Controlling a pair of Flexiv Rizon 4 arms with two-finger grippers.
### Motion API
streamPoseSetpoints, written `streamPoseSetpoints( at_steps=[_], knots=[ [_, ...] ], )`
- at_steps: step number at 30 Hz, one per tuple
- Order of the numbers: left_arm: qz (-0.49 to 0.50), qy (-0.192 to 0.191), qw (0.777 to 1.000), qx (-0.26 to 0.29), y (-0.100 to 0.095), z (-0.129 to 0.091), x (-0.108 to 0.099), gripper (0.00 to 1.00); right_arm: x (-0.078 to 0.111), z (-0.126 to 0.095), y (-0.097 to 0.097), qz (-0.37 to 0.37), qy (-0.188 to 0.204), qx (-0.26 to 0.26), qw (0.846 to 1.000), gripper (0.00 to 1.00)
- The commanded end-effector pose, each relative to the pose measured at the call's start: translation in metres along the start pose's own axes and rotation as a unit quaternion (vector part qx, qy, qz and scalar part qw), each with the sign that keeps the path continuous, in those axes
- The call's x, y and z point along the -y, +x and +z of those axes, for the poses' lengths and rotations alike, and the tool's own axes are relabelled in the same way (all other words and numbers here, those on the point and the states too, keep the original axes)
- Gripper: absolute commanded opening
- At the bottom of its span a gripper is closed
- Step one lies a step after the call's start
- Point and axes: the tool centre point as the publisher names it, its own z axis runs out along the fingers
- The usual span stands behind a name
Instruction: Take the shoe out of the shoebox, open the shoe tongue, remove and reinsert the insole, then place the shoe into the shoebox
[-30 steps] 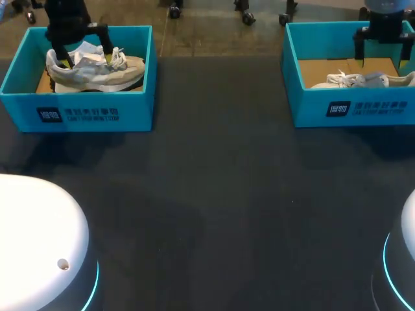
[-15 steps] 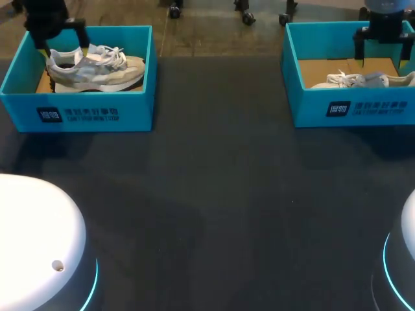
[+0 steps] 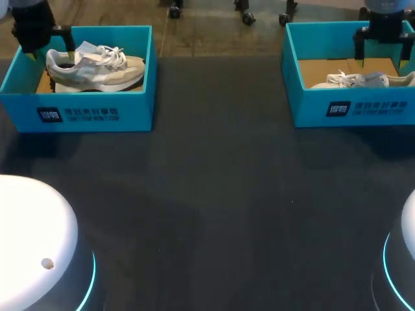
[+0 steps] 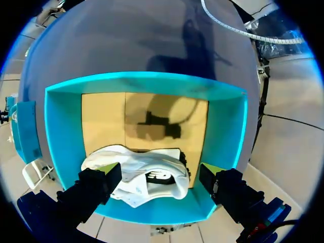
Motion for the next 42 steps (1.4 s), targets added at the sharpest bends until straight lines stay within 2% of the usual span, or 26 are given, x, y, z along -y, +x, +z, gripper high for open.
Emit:
streamPoseSetpoints(
  at_steps=[1, 9, 10, 16, 18, 20, 23, 25, 27, 34, 36, 40, 42],
  knots=[
    [0.000, -0.003, 1.000, -0.002, -0.001, 0.000, 0.002, 1.00, 0.000, 0.000, 0.000, 0.000, 0.000, 0.000, 1.000, 1.00],
    [0.005, 0.002, 1.000, -0.002, -0.002, 0.000, 0.002, 1.00, 0.000, 0.000, 0.000, 0.000, 0.000, 0.000, 1.000, 1.00],
    [0.005, -0.006, 1.000, -0.003, -0.002, 0.001, 0.000, 1.00, 0.000, 0.000, 0.000, 0.000, 0.000, 0.000, 1.000, 1.00],
    [-0.008, -0.023, 1.000, -0.012, 0.013, 0.000, -0.026, 1.00, 0.000, 0.000, 0.000, 0.000, 0.000, 0.000, 1.000, 1.00],
    [-0.018, -0.017, 1.000, -0.010, 0.020, 0.003, -0.036, 1.00, 0.000, 0.000, 0.000, 0.000, 0.000, 0.000, 1.000, 1.00],
    [-0.028, -0.017, 0.999, -0.019, 0.026, 0.008, -0.045, 0.85, 0.000, 0.000, 0.000, 0.000, 0.000, 0.000, 1.000, 1.00],
    [-0.031, -0.015, 0.999, -0.025, 0.033, 0.015, -0.056, 0.84, 0.000, 0.000, 0.000, 0.000, 0.000, 0.000, 1.000, 1.00],
    [-0.035, -0.018, 0.999, -0.034, 0.037, 0.019, -0.060, 0.87, 0.000, 0.000, 0.000, 0.000, 0.000, 0.000, 1.000, 1.00],
    [-0.038, -0.017, 0.999, -0.035, 0.040, 0.022, -0.065, 0.85, 0.000, 0.000, 0.000, 0.000, 0.000, 0.000, 1.000, 1.00],
    [-0.025, -0.009, 0.999, -0.023, 0.043, 0.035, -0.076, 0.63, 0.000, 0.000, 0.000, 0.000, 0.000, 0.000, 1.000, 1.00],
    [-0.022, -0.006, 1.000, -0.021, 0.043, 0.038, -0.075, 0.49, 0.000, 0.000, 0.000, 0.000, 0.000, 0.000, 1.000, 1.00],
    [-0.014, 0.011, 1.000, -0.015, 0.044, 0.049, -0.074, 0.54, 0.000, 0.000, 0.000, 0.000, 0.000, 0.000, 1.000, 1.00],
    [-0.012, 0.013, 1.000, -0.018, 0.045, 0.055, -0.074, 0.51, 0.000, 0.000, 0.000, 0.000, 0.000, 0.000, 1.000, 1.00]
  ],
)
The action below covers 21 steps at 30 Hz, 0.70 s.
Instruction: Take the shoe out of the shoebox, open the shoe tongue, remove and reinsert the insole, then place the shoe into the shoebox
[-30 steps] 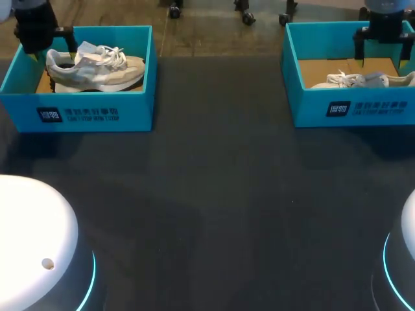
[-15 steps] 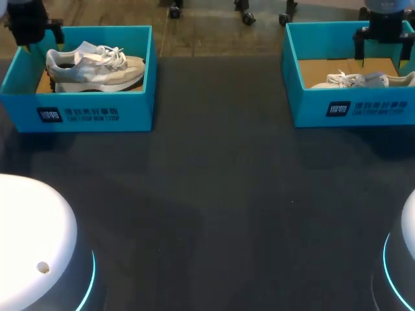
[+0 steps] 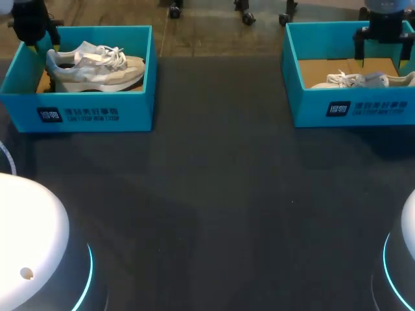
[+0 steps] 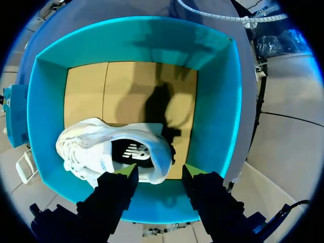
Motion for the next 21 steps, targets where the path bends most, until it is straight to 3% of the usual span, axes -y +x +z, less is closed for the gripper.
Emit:
streamPoseSetpoints(
  at_steps=[1, 4, 12, 16, 19, 21],
  knots=[
    [0.001, 0.008, 1.000, -0.002, 0.002, 0.014, -0.008, 0.49, 0.000, 0.000, 0.000, -0.001, 0.000, 0.000, 1.000, 1.00],
    [0.005, 0.013, 1.000, -0.002, 0.003, 0.021, -0.008, 0.46, 0.000, 0.000, 0.000, -0.001, 0.000, 0.000, 1.000, 1.00],
    [0.006, 0.032, 0.999, -0.004, 0.004, 0.039, -0.010, 0.48, 0.000, 0.000, 0.000, -0.001, 0.000, 0.000, 1.000, 1.00],
    [0.005, 0.039, 0.999, -0.005, 0.005, 0.043, -0.008, 0.57, 0.000, 0.000, 0.000, -0.001, 0.000, 0.000, 1.000, 1.00],
    [0.000, 0.045, 0.999, -0.006, 0.006, 0.050, -0.007, 0.58, 0.000, 0.000, 0.000, -0.001, 0.000, 0.000, 1.000, 1.00],
    [-0.003, 0.051, 0.999, -0.006, 0.007, 0.054, -0.007, 0.52, 0.000, 0.000, 0.000, -0.001, 0.000, 0.000, 1.000, 1.00]
  ],
)
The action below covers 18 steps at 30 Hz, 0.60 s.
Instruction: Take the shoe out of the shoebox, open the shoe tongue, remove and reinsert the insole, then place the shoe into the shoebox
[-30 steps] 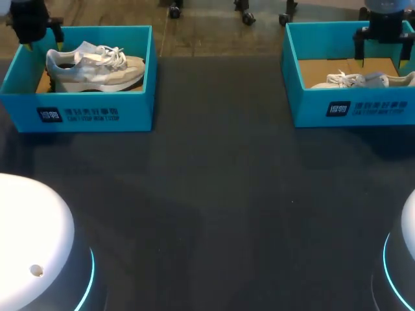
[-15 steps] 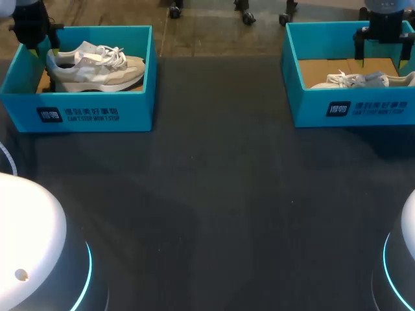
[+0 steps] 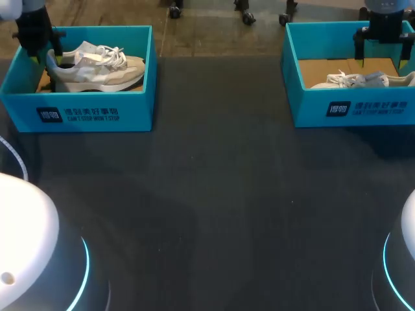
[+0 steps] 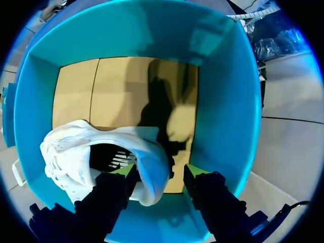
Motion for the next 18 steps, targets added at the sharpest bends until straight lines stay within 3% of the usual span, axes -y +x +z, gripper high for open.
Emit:
streamPoseSetpoints(
  at_steps=[1, 7, 8, 12, 14, 18],
  knots=[
    [-0.003, 0.010, 1.000, -0.001, 0.001, 0.012, -0.009, 0.50, 0.000, 0.000, 0.000, 0.000, 0.000, 0.000, 1.000, 1.00],
    [-0.009, 0.021, 1.000, -0.004, 0.002, 0.020, -0.013, 0.36, 0.000, 0.000, 0.000, 0.000, 0.000, 0.000, 1.000, 1.00],
    [-0.010, 0.022, 1.000, -0.006, 0.002, 0.020, -0.014, 0.26, 0.000, 0.000, 0.000, 0.000, 0.000, 0.000, 1.000, 1.00],
    [0.005, 0.028, 1.000, -0.008, 0.003, 0.014, -0.015, 0.14, 0.000, 0.000, 0.000, 0.000, 0.000, 0.000, 1.000, 1.00],
    [0.006, 0.027, 1.000, -0.011, 0.004, 0.015, -0.017, 0.00, 0.000, 0.000, 0.000, 0.000, 0.000, 0.000, 1.000, 1.00],
    [0.013, 0.025, 1.000, -0.011, 0.006, 0.006, -0.017, 0.00, 0.000, 0.000, 0.000, 0.000, 0.000, 0.000, 1.000, 1.00]
  ],
)
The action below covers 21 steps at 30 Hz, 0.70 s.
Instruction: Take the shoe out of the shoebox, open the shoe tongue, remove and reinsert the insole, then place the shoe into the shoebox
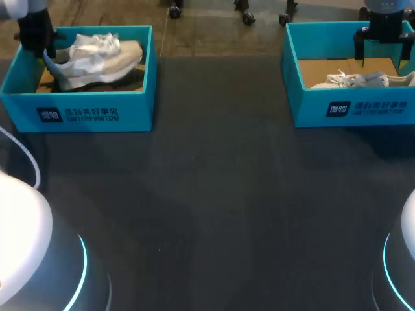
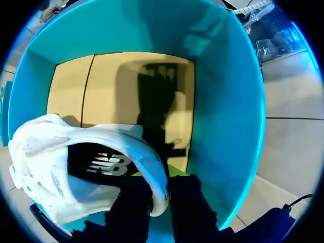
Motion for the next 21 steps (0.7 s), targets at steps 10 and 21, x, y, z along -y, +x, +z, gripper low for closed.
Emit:
streamPoseSetpoints(
  at_steps=[10, 21],
  knots=[
    [0.041, 0.010, 0.999, -0.006, 0.013, -0.044, 0.011, 0.00, 0.000, 0.000, 0.000, 0.000, 0.000, 0.000, 1.000, 1.00],
    [0.047, 0.007, 0.999, -0.013, 0.027, -0.107, 0.028, 0.00, 0.000, 0.000, 0.000, 0.000, 0.000, 0.000, 1.000, 1.00]
  ],
)
